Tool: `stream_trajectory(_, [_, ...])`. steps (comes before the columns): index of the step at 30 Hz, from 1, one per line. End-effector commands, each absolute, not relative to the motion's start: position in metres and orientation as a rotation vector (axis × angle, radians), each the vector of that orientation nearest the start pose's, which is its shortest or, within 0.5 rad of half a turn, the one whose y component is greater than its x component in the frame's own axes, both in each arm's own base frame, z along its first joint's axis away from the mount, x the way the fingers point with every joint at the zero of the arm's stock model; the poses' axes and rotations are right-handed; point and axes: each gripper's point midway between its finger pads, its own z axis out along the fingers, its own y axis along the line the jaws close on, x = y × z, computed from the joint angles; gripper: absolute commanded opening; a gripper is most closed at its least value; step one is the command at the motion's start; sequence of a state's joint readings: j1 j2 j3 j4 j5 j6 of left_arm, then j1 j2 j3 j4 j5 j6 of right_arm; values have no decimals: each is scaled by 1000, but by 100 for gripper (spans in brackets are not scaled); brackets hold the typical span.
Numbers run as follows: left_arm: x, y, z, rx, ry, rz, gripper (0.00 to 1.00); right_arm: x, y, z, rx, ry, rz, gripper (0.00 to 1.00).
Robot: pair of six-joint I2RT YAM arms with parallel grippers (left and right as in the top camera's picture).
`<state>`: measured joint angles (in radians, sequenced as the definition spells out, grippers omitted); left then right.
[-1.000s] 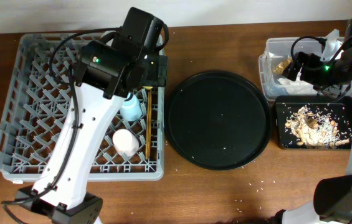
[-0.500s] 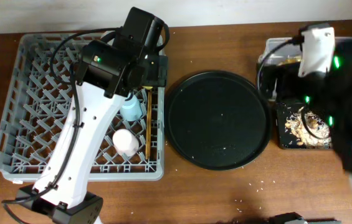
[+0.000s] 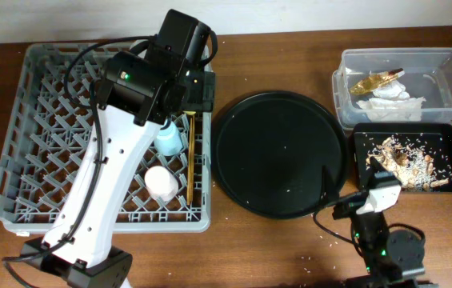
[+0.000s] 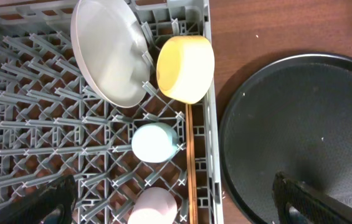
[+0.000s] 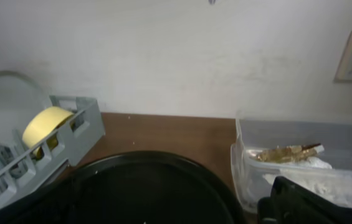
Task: Sort waste into correct bins and load items into the dishwasher rack
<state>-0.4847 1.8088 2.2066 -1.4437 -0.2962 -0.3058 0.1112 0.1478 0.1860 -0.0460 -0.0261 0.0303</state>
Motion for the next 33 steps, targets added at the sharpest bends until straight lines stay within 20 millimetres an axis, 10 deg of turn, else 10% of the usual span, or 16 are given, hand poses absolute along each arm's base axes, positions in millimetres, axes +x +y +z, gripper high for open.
stream_trajectory(1, [383, -142, 315, 130, 2539, 105, 99, 244, 33, 203, -80, 1528, 154, 98])
stream_trajectory(8, [383, -142, 315, 130, 2539, 105, 99, 244, 35, 157, -88, 1646, 158, 98])
stream_trajectory(27, [374, -127, 310, 127, 2576, 192, 99, 244, 35, 157, -88, 1645, 157, 99])
stream_trajectory(33, [382, -109, 378, 279, 2244, -76, 99, 244, 35, 157, -88, 1645, 157, 98])
